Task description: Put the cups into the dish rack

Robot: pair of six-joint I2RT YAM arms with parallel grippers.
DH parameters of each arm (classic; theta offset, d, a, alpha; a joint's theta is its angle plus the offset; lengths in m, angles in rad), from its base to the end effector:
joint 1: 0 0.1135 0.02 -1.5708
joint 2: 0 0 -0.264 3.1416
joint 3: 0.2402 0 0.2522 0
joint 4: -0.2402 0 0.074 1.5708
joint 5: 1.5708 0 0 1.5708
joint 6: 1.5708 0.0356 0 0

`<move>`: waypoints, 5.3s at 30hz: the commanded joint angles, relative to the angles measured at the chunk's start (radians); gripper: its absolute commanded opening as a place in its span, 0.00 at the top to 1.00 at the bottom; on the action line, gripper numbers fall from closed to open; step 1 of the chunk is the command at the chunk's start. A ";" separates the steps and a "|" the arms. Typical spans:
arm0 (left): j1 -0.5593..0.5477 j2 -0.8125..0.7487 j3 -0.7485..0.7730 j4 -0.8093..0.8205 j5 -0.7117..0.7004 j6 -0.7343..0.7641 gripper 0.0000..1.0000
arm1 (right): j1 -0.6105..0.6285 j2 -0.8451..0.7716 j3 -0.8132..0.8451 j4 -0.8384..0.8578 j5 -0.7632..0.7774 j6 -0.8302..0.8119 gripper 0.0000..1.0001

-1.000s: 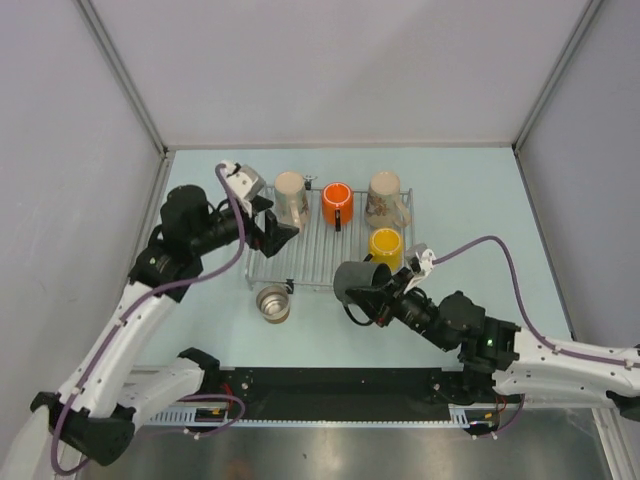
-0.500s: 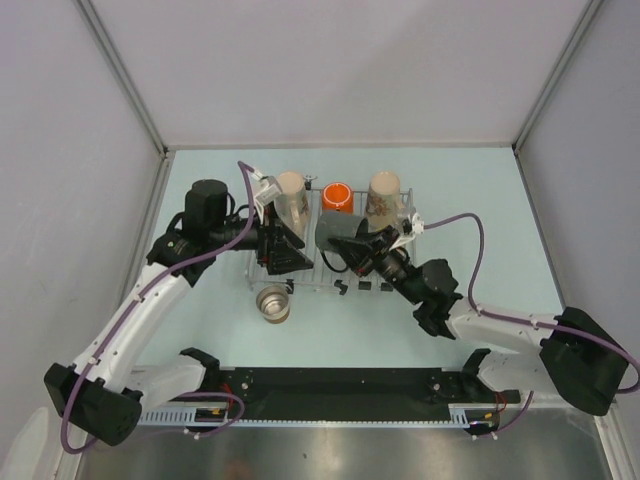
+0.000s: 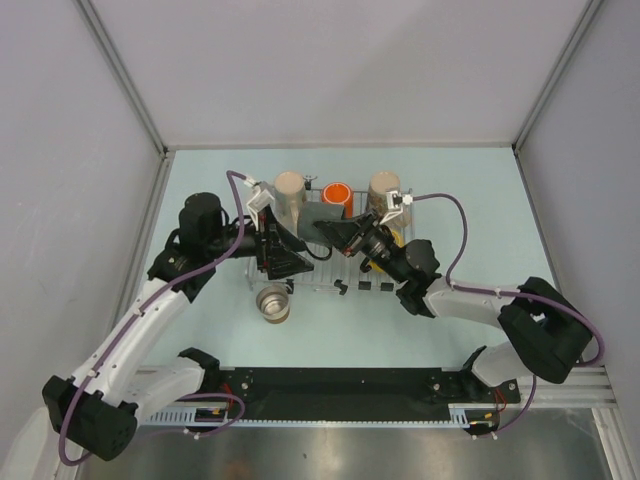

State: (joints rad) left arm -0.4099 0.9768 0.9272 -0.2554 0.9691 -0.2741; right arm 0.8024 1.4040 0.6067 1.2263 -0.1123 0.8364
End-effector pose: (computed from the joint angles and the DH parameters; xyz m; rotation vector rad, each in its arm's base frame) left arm 0.1806 -0.1105 0.3518 0.8306 1.7808 -1.3600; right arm 0.1985 0.2111 0.2860 -0.0900 1.2781 1.5012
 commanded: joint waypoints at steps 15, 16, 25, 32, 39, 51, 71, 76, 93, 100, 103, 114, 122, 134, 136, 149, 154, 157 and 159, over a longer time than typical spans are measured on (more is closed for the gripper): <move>0.006 -0.067 0.019 0.073 0.088 -0.051 0.23 | -0.035 -0.001 0.165 0.368 -0.115 0.110 1.00; 0.006 -0.096 0.022 0.077 0.103 -0.054 0.23 | -0.038 0.007 0.174 0.366 -0.121 0.115 1.00; 0.005 -0.124 -0.044 0.102 0.089 -0.045 0.24 | -0.058 0.043 0.209 0.369 -0.130 0.141 1.00; 0.006 -0.056 -0.065 0.146 0.017 -0.089 0.26 | -0.046 0.023 0.220 0.369 -0.142 0.133 1.00; 0.005 -0.035 -0.070 0.202 -0.029 -0.175 0.25 | -0.034 0.026 0.214 0.371 -0.159 0.150 1.00; 0.037 0.014 -0.024 0.323 -0.061 -0.304 0.27 | 0.047 0.055 0.202 0.371 -0.204 0.170 1.00; 0.085 -0.046 -0.021 0.436 -0.030 -0.453 0.47 | 0.142 0.337 0.140 0.377 -0.165 0.210 1.00; 0.094 -0.046 -0.030 0.458 -0.003 -0.482 0.64 | 0.146 0.389 0.183 0.378 -0.182 0.214 1.00; 0.097 -0.021 -0.004 0.363 0.010 -0.369 1.00 | 0.143 0.403 0.208 0.374 -0.236 0.222 0.91; 0.097 -0.056 0.012 0.236 -0.044 -0.225 1.00 | 0.089 0.310 0.133 0.372 -0.239 0.211 0.57; 0.106 -0.070 0.010 0.209 -0.055 -0.179 1.00 | 0.081 0.297 0.114 0.372 -0.242 0.214 0.46; 0.178 -0.092 0.005 0.170 -0.127 -0.037 1.00 | 0.012 0.121 -0.014 0.365 -0.242 0.202 0.32; 0.172 -0.080 0.035 0.099 -0.237 0.085 0.99 | 0.029 -0.241 -0.061 -0.094 -0.256 -0.002 0.31; -0.076 0.126 0.056 -0.031 -0.539 0.262 1.00 | 0.159 -0.611 0.114 -0.861 -0.001 -0.356 0.31; -0.112 0.155 0.052 -0.021 -0.581 0.269 1.00 | 0.158 -0.617 0.111 -0.875 0.005 -0.364 0.31; -0.225 0.365 0.048 0.082 -0.679 0.273 1.00 | 0.101 -0.586 0.107 -0.924 -0.043 -0.362 0.33; -0.239 0.439 0.055 0.119 -0.684 0.300 1.00 | 0.084 -0.609 0.058 -0.883 -0.053 -0.352 0.33; -0.245 0.490 0.061 0.139 -0.682 0.297 1.00 | 0.077 -0.597 0.050 -0.874 -0.059 -0.346 0.33; -0.254 0.517 0.059 0.156 -0.685 0.297 1.00 | 0.073 -0.585 0.045 -0.870 -0.067 -0.342 0.33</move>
State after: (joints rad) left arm -0.6476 1.4685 0.9451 -0.2371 0.2863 -0.0029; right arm 0.8841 0.8104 0.6613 0.3111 -0.1520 0.4950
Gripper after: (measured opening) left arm 0.228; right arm 0.668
